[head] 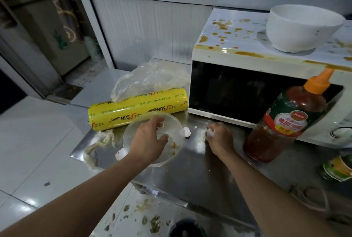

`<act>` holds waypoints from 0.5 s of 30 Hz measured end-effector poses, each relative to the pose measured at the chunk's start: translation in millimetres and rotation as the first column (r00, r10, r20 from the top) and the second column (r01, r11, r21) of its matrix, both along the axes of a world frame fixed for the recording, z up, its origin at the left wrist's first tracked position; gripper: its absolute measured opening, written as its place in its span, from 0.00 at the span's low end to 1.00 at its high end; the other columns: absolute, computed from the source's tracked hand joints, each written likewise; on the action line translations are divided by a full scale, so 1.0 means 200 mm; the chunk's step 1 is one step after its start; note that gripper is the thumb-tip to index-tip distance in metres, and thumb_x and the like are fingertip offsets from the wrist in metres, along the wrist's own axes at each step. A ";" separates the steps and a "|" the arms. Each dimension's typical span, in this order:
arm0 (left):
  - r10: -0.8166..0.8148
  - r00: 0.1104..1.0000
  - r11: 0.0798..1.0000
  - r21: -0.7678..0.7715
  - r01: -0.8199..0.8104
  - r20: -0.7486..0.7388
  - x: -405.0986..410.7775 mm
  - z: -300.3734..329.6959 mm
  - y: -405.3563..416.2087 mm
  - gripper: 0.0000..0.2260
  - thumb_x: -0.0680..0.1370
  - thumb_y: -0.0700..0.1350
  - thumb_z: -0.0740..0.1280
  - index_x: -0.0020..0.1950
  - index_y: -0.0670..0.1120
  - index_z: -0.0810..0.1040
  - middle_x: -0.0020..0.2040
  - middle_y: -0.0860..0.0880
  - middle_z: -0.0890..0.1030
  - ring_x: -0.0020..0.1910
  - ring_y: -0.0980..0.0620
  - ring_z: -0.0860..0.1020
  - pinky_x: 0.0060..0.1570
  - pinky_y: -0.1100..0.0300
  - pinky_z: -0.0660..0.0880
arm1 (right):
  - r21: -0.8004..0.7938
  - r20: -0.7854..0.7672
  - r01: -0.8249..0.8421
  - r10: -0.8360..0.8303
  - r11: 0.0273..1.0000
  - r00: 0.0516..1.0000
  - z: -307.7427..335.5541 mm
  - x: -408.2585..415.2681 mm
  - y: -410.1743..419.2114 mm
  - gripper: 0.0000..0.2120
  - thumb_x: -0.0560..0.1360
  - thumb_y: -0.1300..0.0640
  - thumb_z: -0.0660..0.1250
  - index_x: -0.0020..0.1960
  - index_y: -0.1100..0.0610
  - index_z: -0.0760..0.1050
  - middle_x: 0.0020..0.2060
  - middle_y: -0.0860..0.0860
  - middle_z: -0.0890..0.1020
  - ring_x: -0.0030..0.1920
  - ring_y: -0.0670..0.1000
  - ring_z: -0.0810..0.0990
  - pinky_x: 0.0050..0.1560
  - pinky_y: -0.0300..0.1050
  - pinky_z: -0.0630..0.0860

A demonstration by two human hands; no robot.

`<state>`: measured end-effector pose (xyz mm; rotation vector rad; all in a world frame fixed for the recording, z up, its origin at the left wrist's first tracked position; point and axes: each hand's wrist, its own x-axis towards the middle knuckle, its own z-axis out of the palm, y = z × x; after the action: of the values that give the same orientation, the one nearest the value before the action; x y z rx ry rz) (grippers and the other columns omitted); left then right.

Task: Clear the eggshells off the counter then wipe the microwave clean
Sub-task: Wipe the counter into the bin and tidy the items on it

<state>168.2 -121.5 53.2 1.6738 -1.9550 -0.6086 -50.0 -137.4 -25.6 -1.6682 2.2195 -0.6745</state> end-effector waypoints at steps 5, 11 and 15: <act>0.009 1.000 1.000 -0.006 -0.009 -0.003 0.04 0.02 -0.01 0.19 0.73 0.42 0.70 0.63 0.46 0.73 0.57 0.49 0.79 0.57 0.51 0.75 0.58 0.60 0.71 | -0.172 0.148 -0.157 0.183 0.973 0.972 0.11 0.17 -0.09 0.13 0.66 0.65 0.71 0.50 0.61 0.80 0.49 0.55 0.81 0.51 0.56 0.76 0.45 0.38 0.64; 0.016 1.000 1.000 -0.016 -0.015 0.021 0.11 0.01 -0.01 0.18 0.74 0.43 0.70 0.63 0.45 0.73 0.57 0.49 0.79 0.57 0.50 0.75 0.59 0.55 0.72 | -0.082 0.131 -0.290 0.299 0.953 0.945 0.04 0.25 -0.12 0.09 0.70 0.61 0.70 0.50 0.60 0.81 0.48 0.56 0.83 0.48 0.57 0.79 0.46 0.46 0.71; 0.015 1.000 1.000 -0.020 -0.015 0.019 0.13 0.00 -0.01 0.17 0.74 0.43 0.70 0.62 0.45 0.73 0.57 0.49 0.78 0.57 0.51 0.75 0.58 0.58 0.71 | -0.055 0.107 -0.296 0.300 0.954 0.948 0.00 0.24 -0.09 0.10 0.70 0.60 0.72 0.50 0.60 0.81 0.47 0.56 0.83 0.48 0.57 0.78 0.47 0.47 0.72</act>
<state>194.2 -123.3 52.2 1.6862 -1.9537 -0.5675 -2.2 -156.0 -25.5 -1.8813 1.8337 -0.7148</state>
